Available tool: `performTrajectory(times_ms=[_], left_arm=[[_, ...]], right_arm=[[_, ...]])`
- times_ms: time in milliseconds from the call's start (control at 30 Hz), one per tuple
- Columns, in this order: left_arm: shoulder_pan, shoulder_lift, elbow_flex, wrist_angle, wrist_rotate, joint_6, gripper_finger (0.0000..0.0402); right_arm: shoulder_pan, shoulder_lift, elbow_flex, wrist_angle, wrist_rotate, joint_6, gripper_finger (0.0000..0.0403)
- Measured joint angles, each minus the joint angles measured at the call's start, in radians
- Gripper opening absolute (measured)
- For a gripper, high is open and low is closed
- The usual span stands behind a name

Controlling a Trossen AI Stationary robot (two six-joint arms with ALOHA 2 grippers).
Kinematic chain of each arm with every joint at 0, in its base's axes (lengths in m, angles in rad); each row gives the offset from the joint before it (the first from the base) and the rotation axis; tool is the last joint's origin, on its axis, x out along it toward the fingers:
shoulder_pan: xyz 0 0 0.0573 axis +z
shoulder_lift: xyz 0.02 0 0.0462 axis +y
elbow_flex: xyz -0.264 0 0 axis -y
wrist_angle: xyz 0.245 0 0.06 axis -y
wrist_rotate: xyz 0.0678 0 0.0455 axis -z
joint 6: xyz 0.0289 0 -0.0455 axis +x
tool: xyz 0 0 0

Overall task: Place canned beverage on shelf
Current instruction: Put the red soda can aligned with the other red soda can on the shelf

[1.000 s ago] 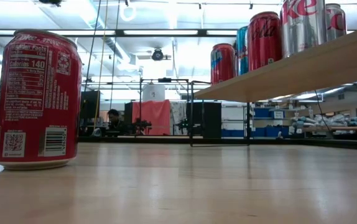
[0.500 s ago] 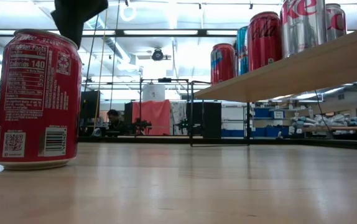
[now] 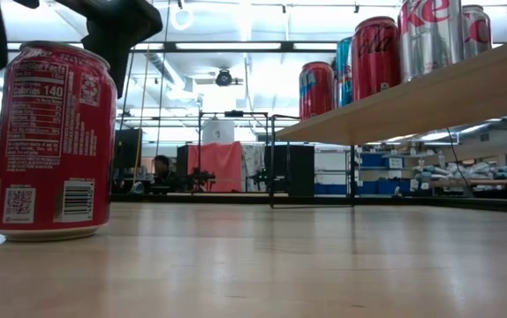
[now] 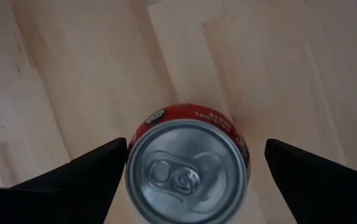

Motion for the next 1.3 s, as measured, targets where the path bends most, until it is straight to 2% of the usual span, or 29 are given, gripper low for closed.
performTrajectory(times_ms=[233,367,500,767,1000,1167,1300], left_arm=[[0.010,0.010,0.000,0.006,0.007,-0.114,0.0353],[0.019,0.010,0.000,0.005,0.004,-0.237,0.0321],[0.021,0.009,0.001,0.001,-0.008,-0.422,0.0304],[0.020,0.009,0.001,-0.004,-0.083,-0.907,0.0314],[0.020,0.010,-0.001,-0.002,-0.136,-1.222,0.0315],[0.020,0.011,-0.002,0.012,-0.141,-1.257,0.0317],[0.020,0.011,-0.002,0.035,-0.144,-1.219,0.0331]], right_arm=[[0.002,0.000,0.000,0.003,0.000,0.000,0.0348],[0.010,0.000,0.000,0.006,0.000,0.000,0.0348],[0.011,0.000,0.000,0.006,0.000,0.000,0.0348],[0.012,0.000,0.000,0.006,-0.015,-0.022,0.0348],[0.024,0.000,0.000,0.006,-0.036,-0.059,0.0348],[0.026,0.000,0.000,0.006,-0.053,-0.078,0.0348],[0.027,-0.001,0.000,0.006,-0.089,-0.086,0.0348]])
